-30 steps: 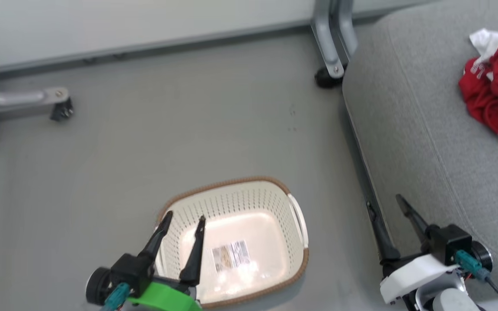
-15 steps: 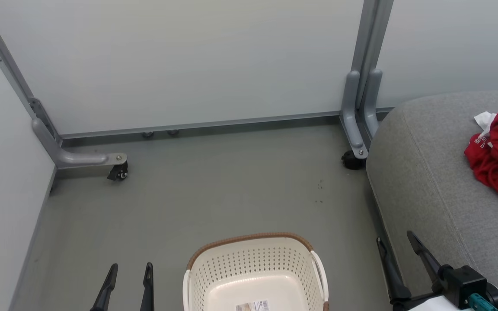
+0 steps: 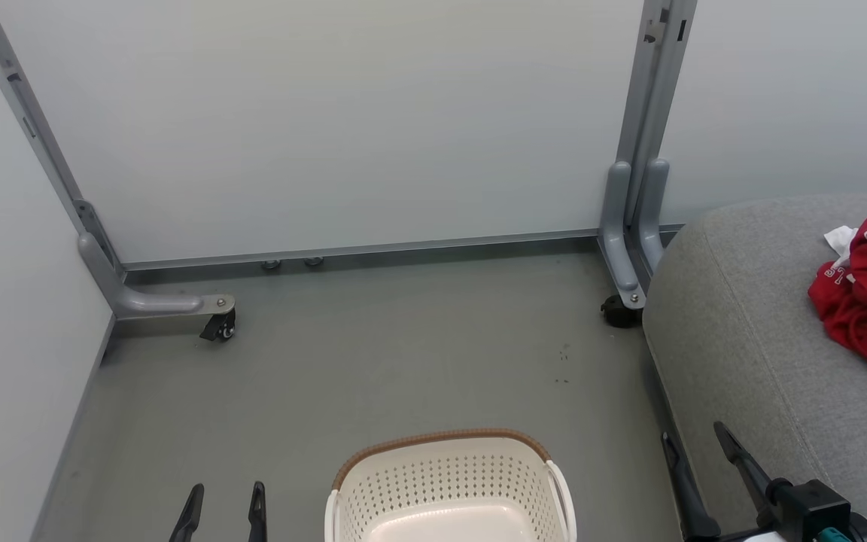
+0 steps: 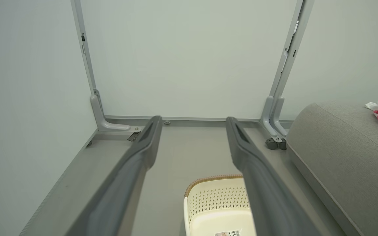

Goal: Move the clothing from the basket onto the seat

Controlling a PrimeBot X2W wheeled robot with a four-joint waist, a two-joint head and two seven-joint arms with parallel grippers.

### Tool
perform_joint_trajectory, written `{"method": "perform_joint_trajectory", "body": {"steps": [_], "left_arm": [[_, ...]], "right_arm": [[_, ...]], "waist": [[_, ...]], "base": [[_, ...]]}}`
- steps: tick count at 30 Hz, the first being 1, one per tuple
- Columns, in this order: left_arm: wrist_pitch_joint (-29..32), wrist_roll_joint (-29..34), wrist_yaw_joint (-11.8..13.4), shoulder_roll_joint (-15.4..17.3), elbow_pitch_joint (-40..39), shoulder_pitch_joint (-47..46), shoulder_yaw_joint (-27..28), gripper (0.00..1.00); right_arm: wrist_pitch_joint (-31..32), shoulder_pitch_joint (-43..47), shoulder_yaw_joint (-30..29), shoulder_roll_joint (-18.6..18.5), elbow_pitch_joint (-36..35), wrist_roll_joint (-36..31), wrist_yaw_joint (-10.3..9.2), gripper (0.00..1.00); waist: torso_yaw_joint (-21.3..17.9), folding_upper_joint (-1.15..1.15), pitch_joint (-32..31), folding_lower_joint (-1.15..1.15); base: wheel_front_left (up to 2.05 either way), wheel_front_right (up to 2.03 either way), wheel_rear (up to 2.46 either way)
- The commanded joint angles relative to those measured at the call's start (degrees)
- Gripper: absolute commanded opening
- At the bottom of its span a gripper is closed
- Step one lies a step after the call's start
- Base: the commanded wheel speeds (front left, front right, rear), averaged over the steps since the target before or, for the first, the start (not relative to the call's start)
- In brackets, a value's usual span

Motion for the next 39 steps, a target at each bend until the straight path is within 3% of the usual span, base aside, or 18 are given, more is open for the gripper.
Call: {"method": "perform_joint_trajectory", "body": {"steps": [1,7,8,11,39], "left_arm": [[0.05,0.26,0.3,-0.03,0.13,0.11,-0.12,1.0],[0.05,0.53,0.44,-0.04,0.4,-0.52,-0.67,1.0],[0.0,0.14,0.18,-0.01,0.34,-0.12,-0.71,0.0],[0.06,-0.17,0.16,-0.04,1.99,0.0,-0.9,0.0],[6.69,-28.95,-0.62,0.7,5.31,-8.26,2.14,0.0]], "right_arm": [[-0.26,0.54,-0.06,-0.08,0.25,-0.46,-0.11,1.0],[-0.26,0.58,-0.07,-0.06,0.32,-0.34,-0.11,1.0],[0.0,0.0,0.01,0.02,0.2,-0.03,0.0,0.0],[0.16,0.46,0.11,0.31,1.66,0.34,0.01,0.0],[7.05,-5.31,-2.64,-0.13,4.02,28.93,-0.02,0.0]], "waist": [[0.03,0.0,-0.02,0.01],[0.03,0.0,-0.09,0.01],[0.03,0.0,-0.08,0.01],[0.04,0.0,-0.07,0.01],[-0.15,0.0,1.97,0.01]], "base": [[0.0,0.0,0.0],[0.0,0.0,0.0],[0.0,0.0,0.0],[0.0,0.0,0.0],[0.0,0.0,0.0]]}}
